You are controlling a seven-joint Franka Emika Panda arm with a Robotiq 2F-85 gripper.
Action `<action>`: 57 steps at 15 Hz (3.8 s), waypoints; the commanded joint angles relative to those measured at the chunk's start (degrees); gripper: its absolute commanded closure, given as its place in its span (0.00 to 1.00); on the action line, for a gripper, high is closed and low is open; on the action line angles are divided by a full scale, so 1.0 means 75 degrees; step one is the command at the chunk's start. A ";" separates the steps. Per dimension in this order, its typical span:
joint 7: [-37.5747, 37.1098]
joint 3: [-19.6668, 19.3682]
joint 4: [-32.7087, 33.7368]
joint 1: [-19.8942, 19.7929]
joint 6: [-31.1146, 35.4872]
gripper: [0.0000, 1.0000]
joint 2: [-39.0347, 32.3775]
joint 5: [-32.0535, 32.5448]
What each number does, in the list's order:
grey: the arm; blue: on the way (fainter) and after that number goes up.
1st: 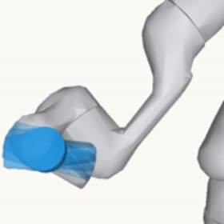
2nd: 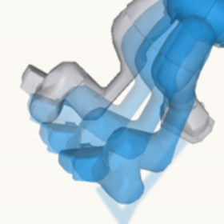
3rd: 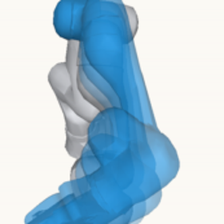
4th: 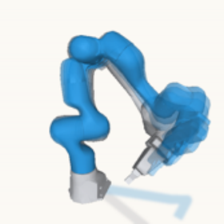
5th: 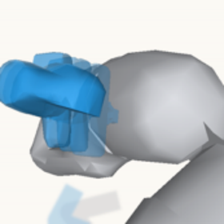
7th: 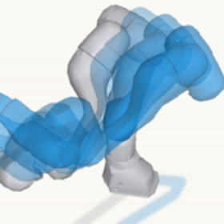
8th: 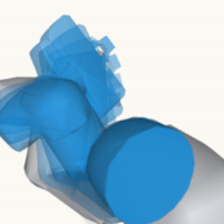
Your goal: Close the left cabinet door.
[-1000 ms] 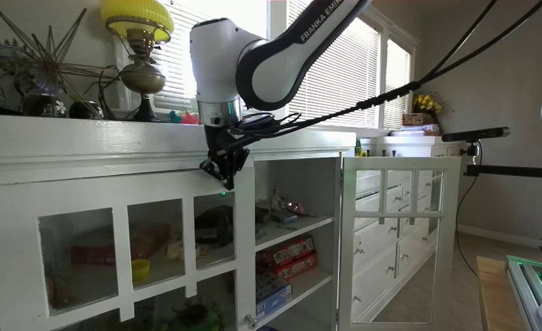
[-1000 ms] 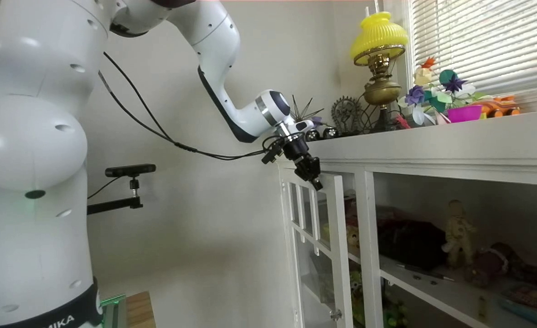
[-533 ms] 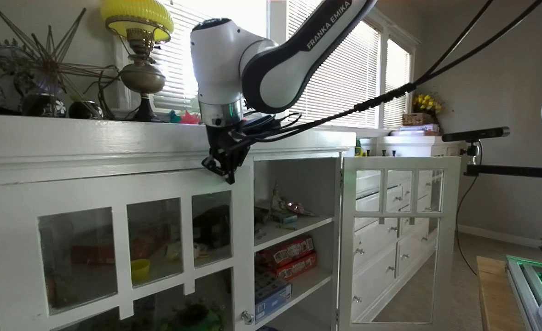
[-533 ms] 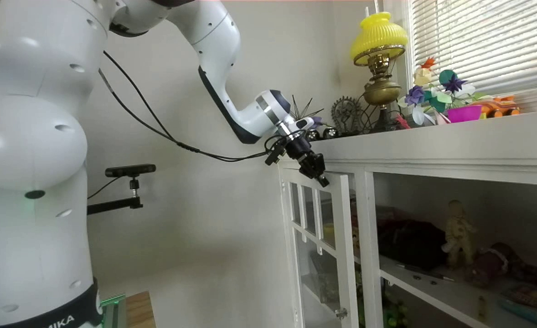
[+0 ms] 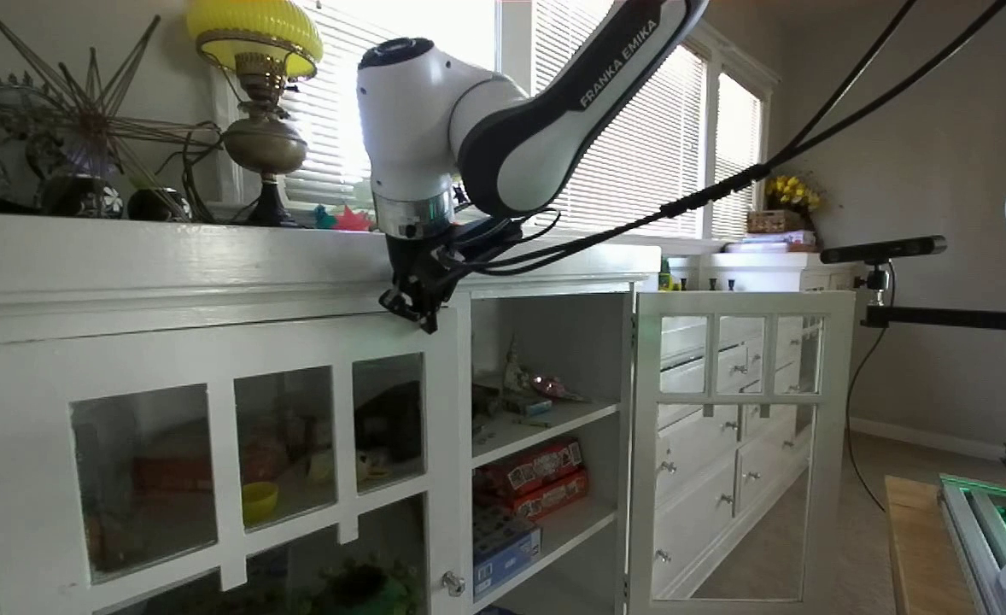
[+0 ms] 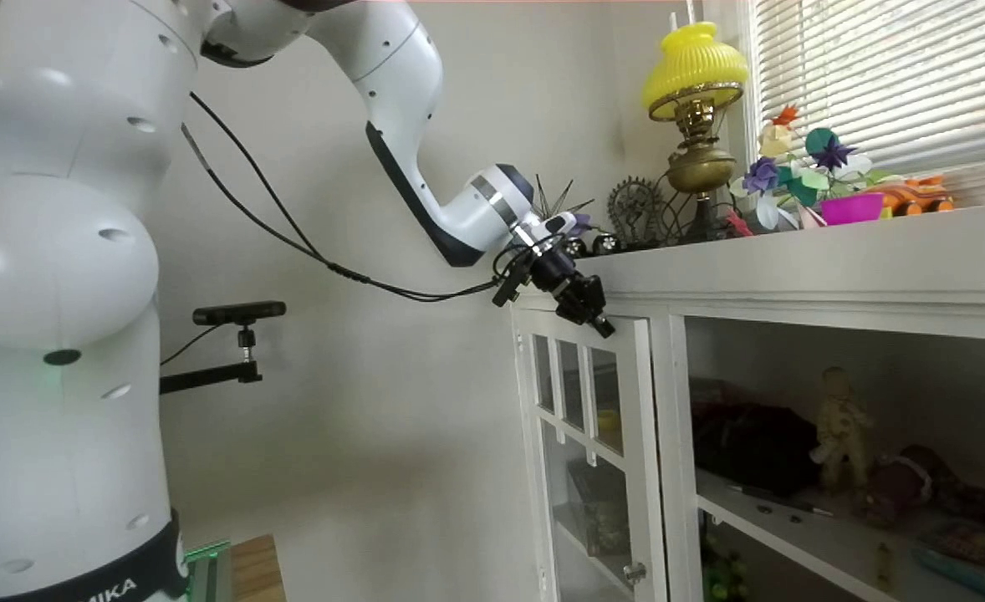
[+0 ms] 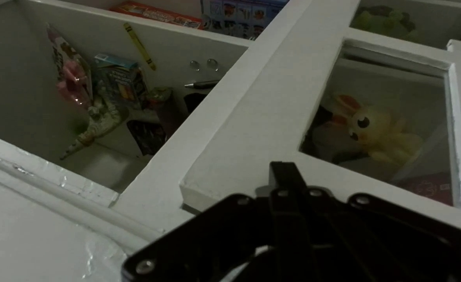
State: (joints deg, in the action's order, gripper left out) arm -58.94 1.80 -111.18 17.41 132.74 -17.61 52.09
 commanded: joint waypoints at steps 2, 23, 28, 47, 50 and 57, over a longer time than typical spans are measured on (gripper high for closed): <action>-0.0162 0.0046 -0.0191 -0.0103 0.0115 1.00 0.0103 0.1061; 0.1851 0.0357 -0.0839 -0.0666 0.0223 1.00 0.0000 0.4814; 0.1905 0.0455 -0.0943 -0.0766 0.0189 1.00 0.0049 0.4944; 0.8241 0.7708 -0.1149 -0.5573 -0.0711 1.00 0.1158 -0.5727; 0.9100 0.8645 -0.0392 -0.6446 -0.2446 0.67 0.1541 -0.7483; 0.9153 0.8808 -0.0140 -0.6589 -0.2810 0.60 0.1529 -0.7730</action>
State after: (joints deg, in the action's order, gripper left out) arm 9.71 67.86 -112.24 -32.01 111.67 -6.14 -5.88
